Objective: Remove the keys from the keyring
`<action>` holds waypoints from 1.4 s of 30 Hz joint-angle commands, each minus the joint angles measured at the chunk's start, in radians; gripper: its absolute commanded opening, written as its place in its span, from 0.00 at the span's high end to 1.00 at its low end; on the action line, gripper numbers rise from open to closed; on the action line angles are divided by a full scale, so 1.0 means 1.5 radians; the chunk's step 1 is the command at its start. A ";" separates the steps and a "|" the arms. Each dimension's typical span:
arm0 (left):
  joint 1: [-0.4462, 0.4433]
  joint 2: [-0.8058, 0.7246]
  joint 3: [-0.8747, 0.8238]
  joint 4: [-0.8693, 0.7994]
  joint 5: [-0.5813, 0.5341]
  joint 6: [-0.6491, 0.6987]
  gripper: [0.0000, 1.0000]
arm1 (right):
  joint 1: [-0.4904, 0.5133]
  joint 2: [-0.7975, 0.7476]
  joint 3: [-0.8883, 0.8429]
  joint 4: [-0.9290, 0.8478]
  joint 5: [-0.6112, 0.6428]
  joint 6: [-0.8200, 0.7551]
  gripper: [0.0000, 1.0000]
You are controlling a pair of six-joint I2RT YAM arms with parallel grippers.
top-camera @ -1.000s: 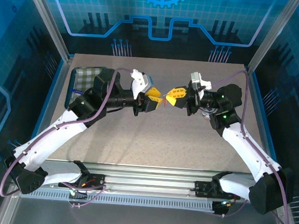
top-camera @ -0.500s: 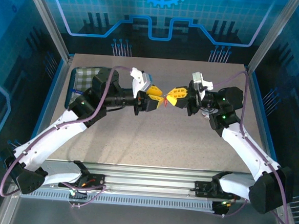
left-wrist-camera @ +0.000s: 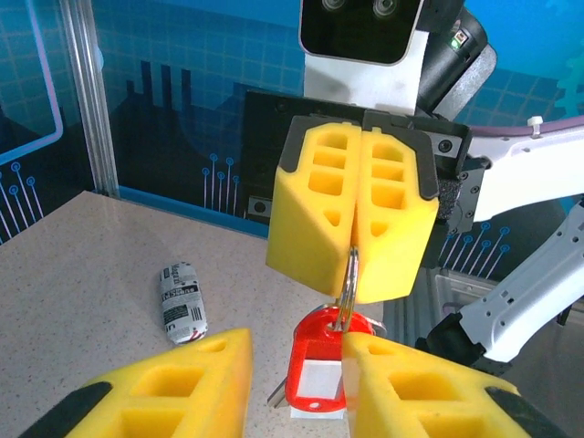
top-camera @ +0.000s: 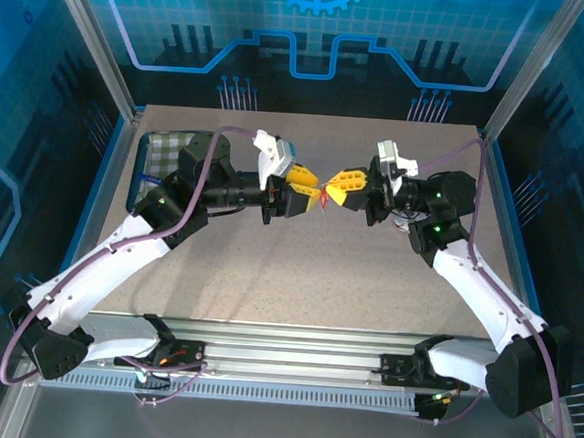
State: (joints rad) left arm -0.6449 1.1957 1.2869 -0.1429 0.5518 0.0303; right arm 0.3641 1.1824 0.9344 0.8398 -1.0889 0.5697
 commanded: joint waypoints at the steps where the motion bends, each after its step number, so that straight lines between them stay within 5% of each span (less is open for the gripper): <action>1: 0.001 -0.009 -0.005 0.051 0.028 -0.008 0.70 | -0.007 0.008 -0.005 0.003 0.001 0.001 0.98; 13: 0.001 0.002 -0.005 0.055 0.035 -0.011 0.74 | -0.007 0.020 -0.004 0.065 -0.005 0.046 0.97; 20: 0.001 0.007 -0.009 0.050 0.019 -0.006 0.62 | -0.010 0.030 -0.006 0.129 -0.009 0.092 0.97; 36: 0.001 0.020 -0.001 0.060 0.024 -0.012 0.71 | -0.011 0.034 -0.018 0.171 -0.020 0.119 0.97; 42: 0.002 0.021 0.000 0.056 0.027 -0.010 0.83 | -0.011 0.037 -0.017 0.175 -0.022 0.123 0.97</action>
State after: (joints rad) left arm -0.6453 1.2201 1.2854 -0.0742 0.5827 0.0216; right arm 0.3569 1.2354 0.9131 1.0424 -1.1076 0.7414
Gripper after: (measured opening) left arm 0.172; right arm 0.035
